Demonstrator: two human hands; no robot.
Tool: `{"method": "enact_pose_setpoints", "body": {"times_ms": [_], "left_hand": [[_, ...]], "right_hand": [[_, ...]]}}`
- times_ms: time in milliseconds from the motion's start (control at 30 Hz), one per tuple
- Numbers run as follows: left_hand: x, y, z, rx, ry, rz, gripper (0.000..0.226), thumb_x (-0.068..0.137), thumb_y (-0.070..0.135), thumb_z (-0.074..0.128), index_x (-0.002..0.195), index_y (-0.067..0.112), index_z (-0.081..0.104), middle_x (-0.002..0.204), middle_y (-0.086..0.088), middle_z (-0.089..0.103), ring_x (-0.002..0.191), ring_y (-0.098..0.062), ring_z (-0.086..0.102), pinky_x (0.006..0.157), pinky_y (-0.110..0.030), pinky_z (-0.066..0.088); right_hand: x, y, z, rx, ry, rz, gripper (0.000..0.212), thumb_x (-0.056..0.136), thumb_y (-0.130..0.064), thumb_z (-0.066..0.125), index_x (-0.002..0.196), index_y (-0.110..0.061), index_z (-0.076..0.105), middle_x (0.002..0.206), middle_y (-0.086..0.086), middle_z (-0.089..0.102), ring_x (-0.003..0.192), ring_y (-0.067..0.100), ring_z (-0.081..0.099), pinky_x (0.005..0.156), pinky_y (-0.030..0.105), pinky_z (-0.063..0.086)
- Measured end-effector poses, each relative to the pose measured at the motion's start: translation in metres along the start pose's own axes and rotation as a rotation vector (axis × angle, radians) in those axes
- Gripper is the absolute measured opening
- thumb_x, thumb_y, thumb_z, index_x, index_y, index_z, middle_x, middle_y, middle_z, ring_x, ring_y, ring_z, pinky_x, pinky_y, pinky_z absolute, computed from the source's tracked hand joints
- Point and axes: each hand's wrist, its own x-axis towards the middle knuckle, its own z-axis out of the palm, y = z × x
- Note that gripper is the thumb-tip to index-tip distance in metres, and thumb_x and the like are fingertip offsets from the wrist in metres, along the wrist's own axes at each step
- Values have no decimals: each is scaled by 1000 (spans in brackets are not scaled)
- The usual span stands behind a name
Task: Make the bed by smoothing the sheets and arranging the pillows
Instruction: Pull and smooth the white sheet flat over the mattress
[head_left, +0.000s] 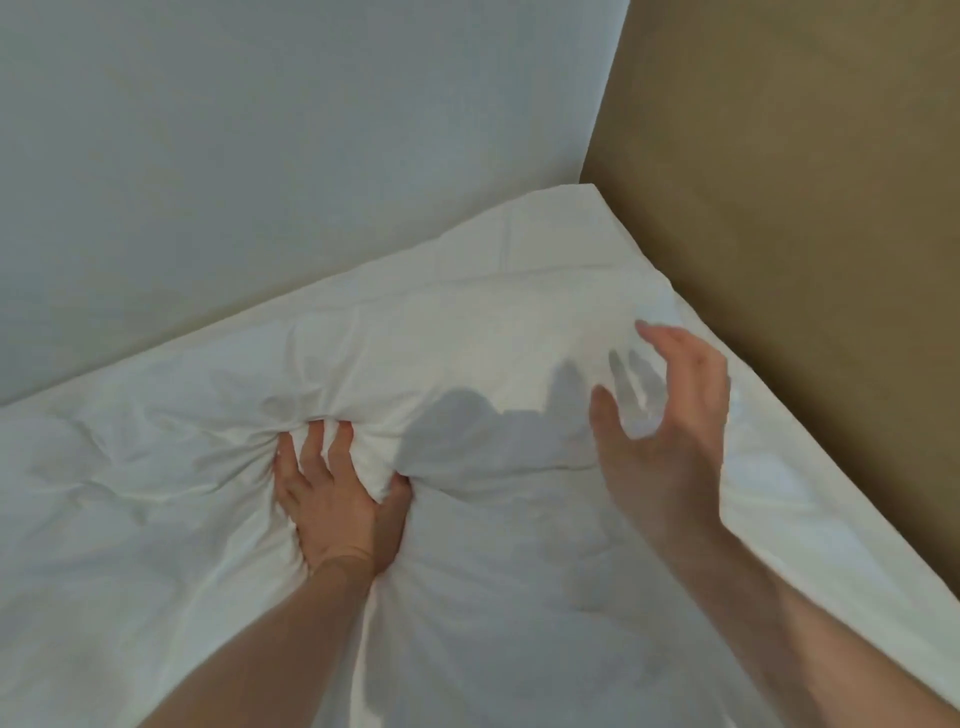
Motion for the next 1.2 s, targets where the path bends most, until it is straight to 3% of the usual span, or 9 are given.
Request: {"method": "enact_pose_setpoints", "body": {"times_ms": [167, 300, 433, 567, 767, 833, 933, 1033, 1200], "left_hand": [[0, -3, 6, -31, 33, 17, 89, 72, 66, 48, 148, 21, 41, 160, -8, 28, 154, -37, 7, 123, -55, 8], [1, -5, 10, -50, 57, 27, 87, 72, 65, 49, 147, 21, 41, 160, -7, 28, 154, -35, 7, 124, -51, 7], [3, -7, 9, -60, 89, 67, 86, 72, 60, 52, 144, 15, 46, 157, -12, 34, 153, -40, 12, 124, -54, 11], [2, -9, 9, -24, 90, 67, 85, 70, 59, 53, 141, 12, 48, 155, -13, 34, 153, -40, 13, 123, -54, 13], [-1, -5, 6, -51, 124, 77, 85, 70, 60, 50, 140, 11, 50, 153, -13, 37, 151, -43, 16, 119, -60, 19], [0, -5, 7, -48, 130, 75, 85, 70, 60, 50, 139, 10, 51, 152, -14, 37, 150, -44, 17, 117, -61, 21], [1, -6, 9, -44, 157, 93, 85, 71, 58, 50, 139, 8, 52, 151, -15, 39, 150, -45, 19, 118, -61, 22], [1, -6, 11, -42, 177, 109, 84, 72, 56, 52, 140, 7, 53, 152, -15, 40, 150, -46, 20, 119, -59, 21], [2, -7, 12, -24, 210, 110, 82, 73, 56, 53, 138, 6, 55, 150, -18, 43, 149, -47, 23, 118, -60, 22]], "right_hand": [[138, -20, 26, -55, -122, 357, 66, 97, -54, 53, 152, -21, 42, 155, 0, 42, 145, 23, 32, 117, 37, 30], [139, 1, 51, -52, -320, 806, 81, 95, -68, 45, 148, -6, 45, 146, 11, 52, 130, 35, 52, 101, 39, 42], [102, 4, 36, 32, -609, 858, 61, 89, -53, 67, 133, -11, 60, 117, 5, 70, 98, 24, 67, 81, 31, 52], [77, -11, 5, 22, -892, 725, 24, 88, -27, 72, 112, -29, 72, 101, -2, 79, 96, 20, 74, 85, 34, 58], [101, -57, -10, 382, 152, -56, 47, 74, 9, 49, 75, -33, 71, 93, -10, 77, 102, 22, 69, 86, 38, 56], [121, -74, -6, 429, 313, -168, 40, 71, 9, 42, 70, -25, 64, 94, -8, 77, 104, 19, 69, 86, 32, 54], [131, -61, 25, 258, 209, -117, 27, 83, 2, 47, 85, -20, 64, 97, -8, 74, 96, 12, 68, 85, 33, 54], [114, -6, 59, 11, 39, 229, 19, 101, -19, 49, 118, -23, 57, 120, -6, 65, 110, 21, 61, 98, 41, 48], [59, 59, 59, -425, -179, 234, 53, 104, -44, 41, 151, -19, 39, 153, 6, 48, 138, 28, 42, 117, 42, 29]]}}
